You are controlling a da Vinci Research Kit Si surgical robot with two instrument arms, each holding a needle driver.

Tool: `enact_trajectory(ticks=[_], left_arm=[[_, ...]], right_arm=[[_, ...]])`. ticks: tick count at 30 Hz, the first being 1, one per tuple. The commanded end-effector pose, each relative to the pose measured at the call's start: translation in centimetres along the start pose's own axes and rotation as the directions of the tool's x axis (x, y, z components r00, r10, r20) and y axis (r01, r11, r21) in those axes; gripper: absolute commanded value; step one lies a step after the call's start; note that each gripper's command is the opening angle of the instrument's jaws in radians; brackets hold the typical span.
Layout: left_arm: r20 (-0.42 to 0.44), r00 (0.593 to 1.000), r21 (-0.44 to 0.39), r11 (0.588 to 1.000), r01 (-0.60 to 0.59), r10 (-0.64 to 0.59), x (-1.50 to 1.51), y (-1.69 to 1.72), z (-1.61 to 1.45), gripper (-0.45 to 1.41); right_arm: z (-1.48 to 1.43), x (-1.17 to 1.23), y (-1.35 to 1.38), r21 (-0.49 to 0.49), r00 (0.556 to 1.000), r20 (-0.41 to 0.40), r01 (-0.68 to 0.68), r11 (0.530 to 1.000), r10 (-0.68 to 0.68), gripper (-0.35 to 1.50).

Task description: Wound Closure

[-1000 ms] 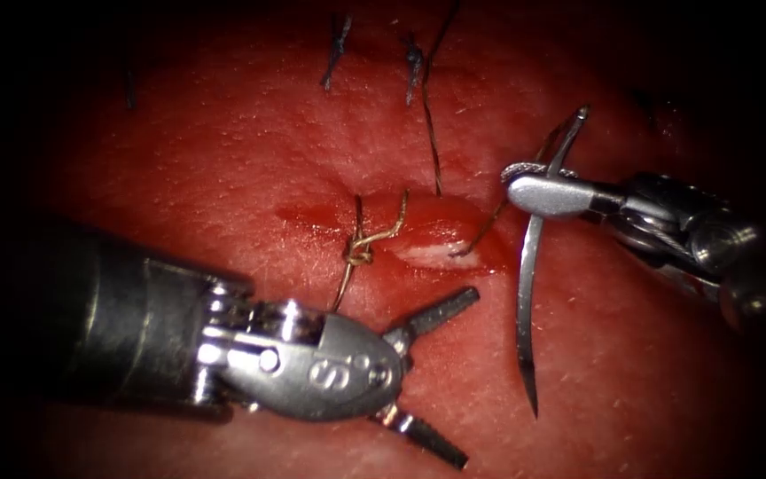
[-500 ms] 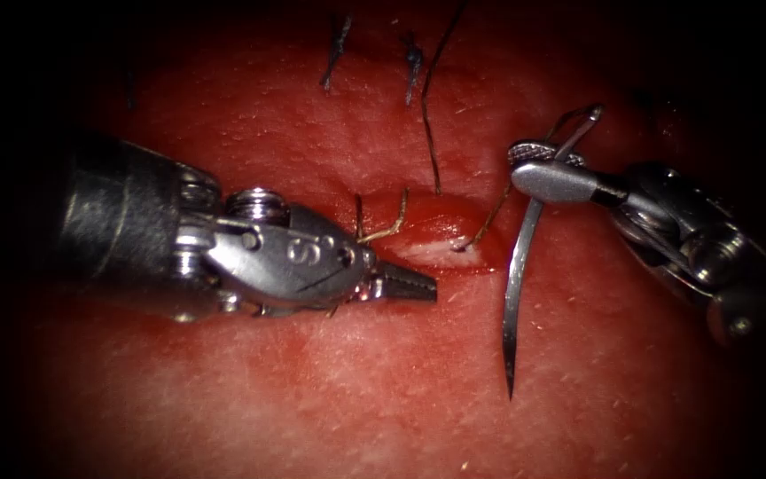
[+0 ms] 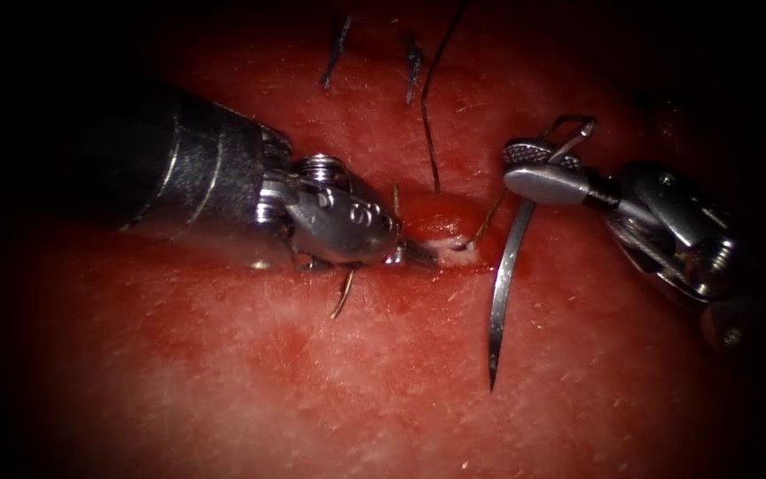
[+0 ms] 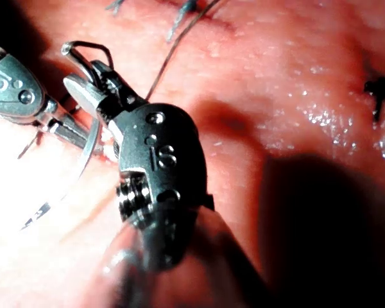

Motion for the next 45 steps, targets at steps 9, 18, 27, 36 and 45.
enact_trajectory(ticks=[9,18,27,36,45], left_arm=[[-0.066,0.998,0.025,1.0,-0.015,0.017,0.18,0.12,0.37,-0.45],[-0.133,0.991,0.038,0.999,-0.023,0.028,0.23,0.12,0.47,-0.37],[-0.184,0.982,0.07,0.997,-0.032,0.045,0.28,-0.15,0.46,-0.16],[-0.18,0.983,0.087,0.996,-0.031,0.046,0.21,-0.37,0.39,-0.05],[-0.18,0.983,0.095,0.995,-0.027,0.043,0.13,-0.49,0.32,0.0]], right_arm=[[0.09,-0.01,0.1,-0.066,0.98,-0.011,0.196,0.978,-0.197,-0.35],[0.13,-0.07,0.26,-0.147,0.927,0.008,0.372,0.917,-0.375,-0.35],[0.25,-0.16,0.31,-0.147,0.882,0.011,0.467,0.872,-0.47,-0.35],[0.33,-0.24,0.38,-0.148,0.845,0.019,0.53,0.835,-0.534,-0.35],[0.29,-0.34,0.3,-0.14,0.813,0.021,0.579,0.804,-0.582,-0.35]])
